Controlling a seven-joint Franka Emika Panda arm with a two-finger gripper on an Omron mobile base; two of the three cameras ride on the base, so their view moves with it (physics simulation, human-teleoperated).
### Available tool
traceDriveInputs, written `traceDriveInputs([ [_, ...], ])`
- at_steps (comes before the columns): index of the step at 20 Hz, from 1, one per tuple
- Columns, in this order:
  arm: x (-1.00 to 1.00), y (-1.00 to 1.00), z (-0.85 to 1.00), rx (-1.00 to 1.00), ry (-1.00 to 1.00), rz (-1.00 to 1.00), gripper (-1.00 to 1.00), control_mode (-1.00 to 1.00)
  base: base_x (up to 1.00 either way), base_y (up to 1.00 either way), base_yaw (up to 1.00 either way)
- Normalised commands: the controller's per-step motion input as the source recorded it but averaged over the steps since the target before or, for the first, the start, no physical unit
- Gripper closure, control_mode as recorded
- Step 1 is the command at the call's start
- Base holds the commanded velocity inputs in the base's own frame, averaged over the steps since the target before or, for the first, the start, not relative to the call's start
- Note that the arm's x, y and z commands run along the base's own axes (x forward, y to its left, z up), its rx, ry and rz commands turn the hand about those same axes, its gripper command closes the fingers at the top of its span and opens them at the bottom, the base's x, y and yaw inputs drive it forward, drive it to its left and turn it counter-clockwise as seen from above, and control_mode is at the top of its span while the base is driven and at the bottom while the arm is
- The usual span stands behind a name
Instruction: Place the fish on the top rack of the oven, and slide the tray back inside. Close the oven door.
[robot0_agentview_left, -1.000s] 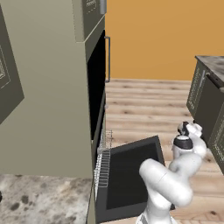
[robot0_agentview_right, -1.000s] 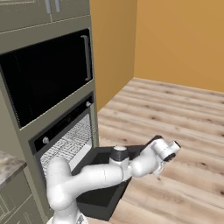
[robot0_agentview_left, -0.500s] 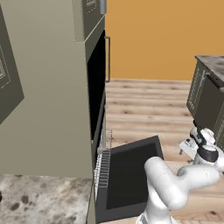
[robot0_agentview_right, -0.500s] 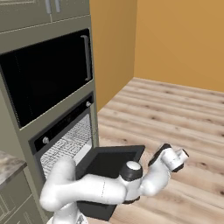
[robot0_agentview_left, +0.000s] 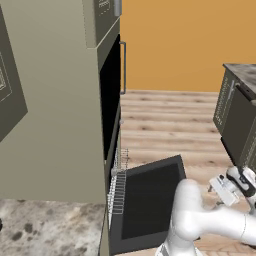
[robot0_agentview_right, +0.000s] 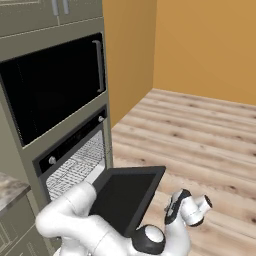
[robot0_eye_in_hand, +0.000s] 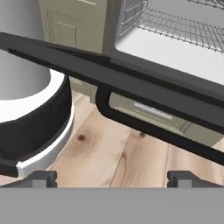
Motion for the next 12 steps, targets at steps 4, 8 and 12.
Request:
traceDriveInputs([
  [4, 0.04, 0.17, -0.25, 0.04, -0.03, -0.10, -1.00, -1.00, 0.00, 0.00, 0.00],
  [8, 0.27, -0.04, -0.03, 0.00, 0.00, -0.05, -1.00, -1.00, 0.00, 0.00, 0.00],
  [12, 0.04, -0.28, -0.41, 0.01, 0.01, 0.00, -1.00, -1.00, 0.00, 0.00, 0.00],
])
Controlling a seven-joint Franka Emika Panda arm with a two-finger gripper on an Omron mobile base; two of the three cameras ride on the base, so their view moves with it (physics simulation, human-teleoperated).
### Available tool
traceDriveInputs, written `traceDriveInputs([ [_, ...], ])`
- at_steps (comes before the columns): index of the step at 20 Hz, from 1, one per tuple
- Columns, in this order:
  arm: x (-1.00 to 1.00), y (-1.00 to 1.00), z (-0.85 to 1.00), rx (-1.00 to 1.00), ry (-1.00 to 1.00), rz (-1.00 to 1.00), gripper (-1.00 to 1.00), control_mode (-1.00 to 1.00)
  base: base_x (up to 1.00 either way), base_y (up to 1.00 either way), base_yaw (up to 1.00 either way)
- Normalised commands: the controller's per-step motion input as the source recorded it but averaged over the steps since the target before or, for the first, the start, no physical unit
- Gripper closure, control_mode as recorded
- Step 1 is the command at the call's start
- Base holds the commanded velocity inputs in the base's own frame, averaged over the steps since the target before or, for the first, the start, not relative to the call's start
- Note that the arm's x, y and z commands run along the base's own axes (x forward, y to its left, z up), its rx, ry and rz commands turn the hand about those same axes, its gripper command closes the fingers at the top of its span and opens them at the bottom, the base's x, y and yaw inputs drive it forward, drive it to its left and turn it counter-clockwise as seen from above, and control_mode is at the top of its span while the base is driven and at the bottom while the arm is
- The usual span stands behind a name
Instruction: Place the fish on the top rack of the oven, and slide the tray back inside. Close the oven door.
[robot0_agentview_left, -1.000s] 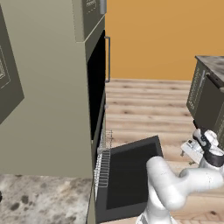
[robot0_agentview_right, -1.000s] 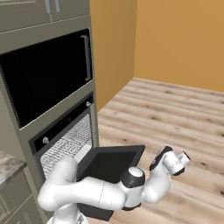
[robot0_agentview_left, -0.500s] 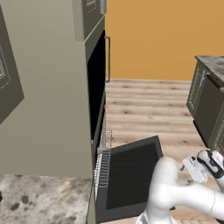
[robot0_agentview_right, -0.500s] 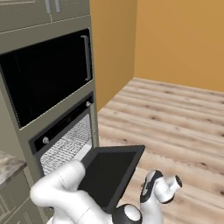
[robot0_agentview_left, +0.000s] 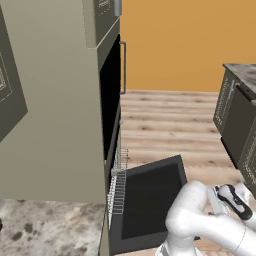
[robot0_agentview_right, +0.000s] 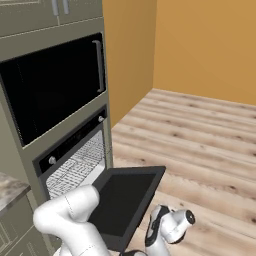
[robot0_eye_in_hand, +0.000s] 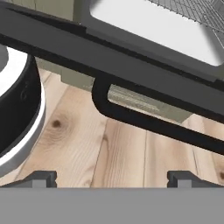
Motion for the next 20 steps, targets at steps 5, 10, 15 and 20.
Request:
traceDriveInputs([
  [5, 0.03, -0.48, -0.58, 0.07, 0.05, 0.00, -1.00, -1.00, 0.00, 0.00, 0.00],
  [10, 0.47, -0.57, -0.51, 0.15, 0.03, 0.04, -1.00, -1.00, 0.00, 0.00, 0.00],
  [15, 0.89, -0.25, -0.68, 0.19, 0.00, 0.11, -1.00, -1.00, 0.00, 0.00, 0.00],
  [20, 0.99, -0.01, -0.99, 0.21, -0.05, 0.15, -1.00, -1.00, 0.00, 0.00, 0.00],
])
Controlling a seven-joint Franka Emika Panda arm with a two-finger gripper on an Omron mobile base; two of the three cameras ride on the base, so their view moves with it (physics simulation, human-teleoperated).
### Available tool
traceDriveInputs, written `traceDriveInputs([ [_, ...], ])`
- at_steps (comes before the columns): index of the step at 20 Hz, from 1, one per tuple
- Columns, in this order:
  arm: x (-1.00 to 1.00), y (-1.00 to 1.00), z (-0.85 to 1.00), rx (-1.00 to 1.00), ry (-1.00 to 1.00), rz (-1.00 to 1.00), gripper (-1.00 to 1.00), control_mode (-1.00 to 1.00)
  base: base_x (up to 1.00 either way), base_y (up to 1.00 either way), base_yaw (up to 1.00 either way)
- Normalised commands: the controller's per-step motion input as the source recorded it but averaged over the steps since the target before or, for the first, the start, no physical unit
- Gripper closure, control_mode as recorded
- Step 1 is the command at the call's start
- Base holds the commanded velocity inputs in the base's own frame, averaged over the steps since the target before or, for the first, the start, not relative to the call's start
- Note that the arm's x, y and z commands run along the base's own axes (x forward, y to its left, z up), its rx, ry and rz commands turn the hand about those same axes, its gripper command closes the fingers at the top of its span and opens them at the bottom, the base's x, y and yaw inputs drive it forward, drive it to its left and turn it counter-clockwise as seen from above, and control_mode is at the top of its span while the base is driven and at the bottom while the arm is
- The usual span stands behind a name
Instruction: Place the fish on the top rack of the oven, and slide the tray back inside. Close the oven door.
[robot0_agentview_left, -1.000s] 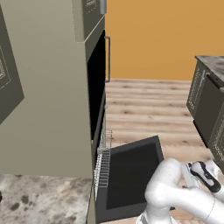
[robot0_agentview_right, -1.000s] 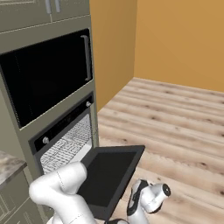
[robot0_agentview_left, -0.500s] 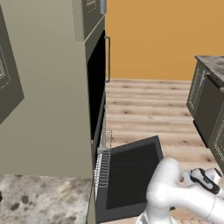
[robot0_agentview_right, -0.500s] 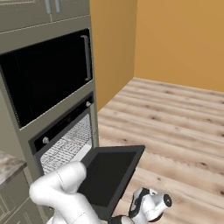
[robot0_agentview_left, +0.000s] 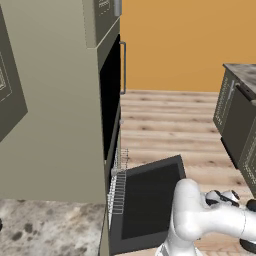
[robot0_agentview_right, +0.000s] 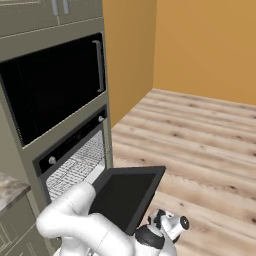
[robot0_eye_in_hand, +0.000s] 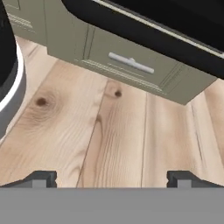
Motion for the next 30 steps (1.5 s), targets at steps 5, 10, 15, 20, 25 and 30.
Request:
traceDriveInputs([
  [5, 0.98, 0.11, -1.00, 0.19, -0.17, 0.17, -1.00, -1.00, 0.00, 0.00, 0.00],
  [10, 0.90, 0.32, -1.00, 0.26, -0.12, 0.15, -1.00, -1.00, 0.00, 0.00, 0.00],
  [15, 0.52, 0.76, -1.00, 0.43, -0.02, 0.10, -1.00, -1.00, 0.00, 0.00, 0.00],
  [20, 0.02, 1.00, -0.76, 0.50, -0.09, 0.03, -1.00, -1.00, 0.00, 0.00, 0.00],
  [25, 0.08, 1.00, -0.44, 0.54, -0.11, 0.00, -1.00, -1.00, 0.00, 0.00, 0.00],
  [30, 0.08, 1.00, 0.02, 0.52, -0.14, 0.02, -1.00, -1.00, 0.00, 0.00, 0.00],
])
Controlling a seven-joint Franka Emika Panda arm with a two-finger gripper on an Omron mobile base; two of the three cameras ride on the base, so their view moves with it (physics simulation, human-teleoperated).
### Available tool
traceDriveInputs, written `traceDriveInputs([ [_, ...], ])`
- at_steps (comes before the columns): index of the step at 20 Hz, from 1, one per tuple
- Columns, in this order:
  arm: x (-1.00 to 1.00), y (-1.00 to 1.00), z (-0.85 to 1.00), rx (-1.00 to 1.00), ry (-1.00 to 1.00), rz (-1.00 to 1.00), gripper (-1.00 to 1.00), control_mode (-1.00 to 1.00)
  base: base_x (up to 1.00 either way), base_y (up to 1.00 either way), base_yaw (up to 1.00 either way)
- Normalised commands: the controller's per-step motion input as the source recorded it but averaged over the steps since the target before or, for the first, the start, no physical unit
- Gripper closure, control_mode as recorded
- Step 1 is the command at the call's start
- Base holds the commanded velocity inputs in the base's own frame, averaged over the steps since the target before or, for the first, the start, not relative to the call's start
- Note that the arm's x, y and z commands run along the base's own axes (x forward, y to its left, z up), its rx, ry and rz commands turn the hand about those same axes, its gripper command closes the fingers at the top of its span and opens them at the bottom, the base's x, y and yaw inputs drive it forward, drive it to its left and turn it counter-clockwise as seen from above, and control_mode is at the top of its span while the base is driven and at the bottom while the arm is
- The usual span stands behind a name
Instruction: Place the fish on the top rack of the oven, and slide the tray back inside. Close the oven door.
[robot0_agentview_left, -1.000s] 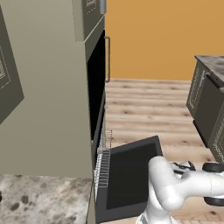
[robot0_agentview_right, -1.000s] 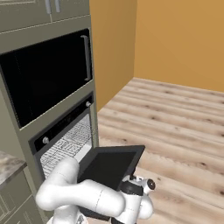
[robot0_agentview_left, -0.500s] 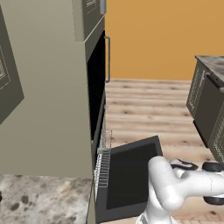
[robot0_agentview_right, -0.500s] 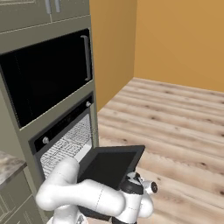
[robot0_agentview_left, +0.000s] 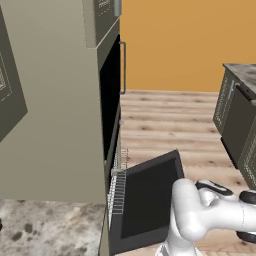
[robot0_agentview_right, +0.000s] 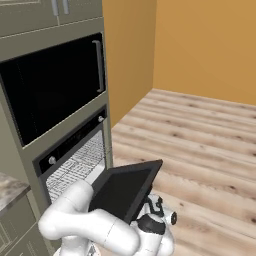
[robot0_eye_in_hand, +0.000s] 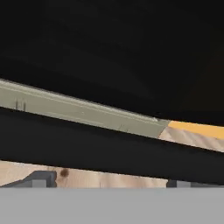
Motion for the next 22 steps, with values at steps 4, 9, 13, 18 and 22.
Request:
traceDriveInputs([
  [4, 0.18, 1.00, 0.01, 0.46, -0.13, 0.04, -1.00, -1.00, 0.00, 0.00, 0.00],
  [9, 0.29, 1.00, 0.00, 0.34, -0.11, 0.11, -1.00, -1.00, 0.00, 0.00, 0.00],
  [13, 0.53, 1.00, 0.00, 0.26, -0.02, 0.15, -1.00, -1.00, 0.00, 0.00, 0.00],
  [18, 0.59, 1.00, 0.00, 0.23, -0.04, 0.14, -1.00, -1.00, 0.00, 0.00, 0.00],
  [22, 0.51, 1.00, 0.00, 0.22, -0.15, 0.11, -1.00, -1.00, 0.00, 0.00, 0.00],
])
